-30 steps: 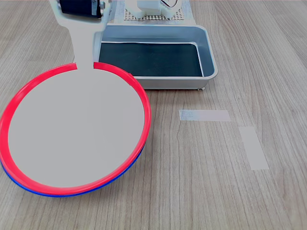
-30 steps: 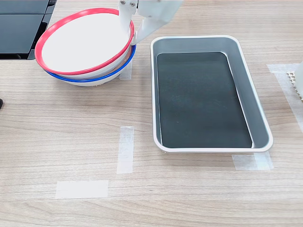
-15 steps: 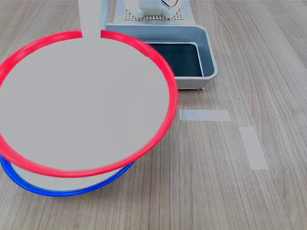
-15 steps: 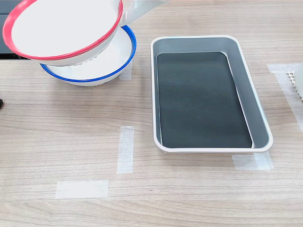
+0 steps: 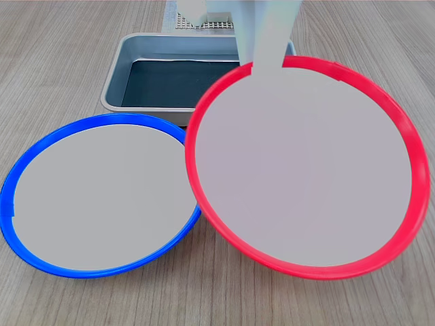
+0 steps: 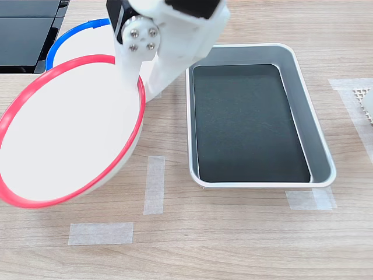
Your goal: Lift the stacked dish and set it down on the table.
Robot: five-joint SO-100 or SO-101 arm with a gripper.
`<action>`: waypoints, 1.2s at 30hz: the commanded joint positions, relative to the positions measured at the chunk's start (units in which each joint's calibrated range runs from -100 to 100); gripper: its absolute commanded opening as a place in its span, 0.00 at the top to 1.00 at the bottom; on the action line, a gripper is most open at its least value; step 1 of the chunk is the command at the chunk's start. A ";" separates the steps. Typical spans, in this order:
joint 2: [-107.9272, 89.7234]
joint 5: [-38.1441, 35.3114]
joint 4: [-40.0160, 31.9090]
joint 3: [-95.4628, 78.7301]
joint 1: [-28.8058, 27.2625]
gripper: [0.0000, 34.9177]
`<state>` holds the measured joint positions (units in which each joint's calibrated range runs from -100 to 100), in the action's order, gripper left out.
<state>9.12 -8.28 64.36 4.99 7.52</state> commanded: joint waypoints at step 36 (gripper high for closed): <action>-33.81 -3.66 -0.18 -27.98 -2.49 0.99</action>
<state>-11.76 -12.04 66.39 -18.33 5.75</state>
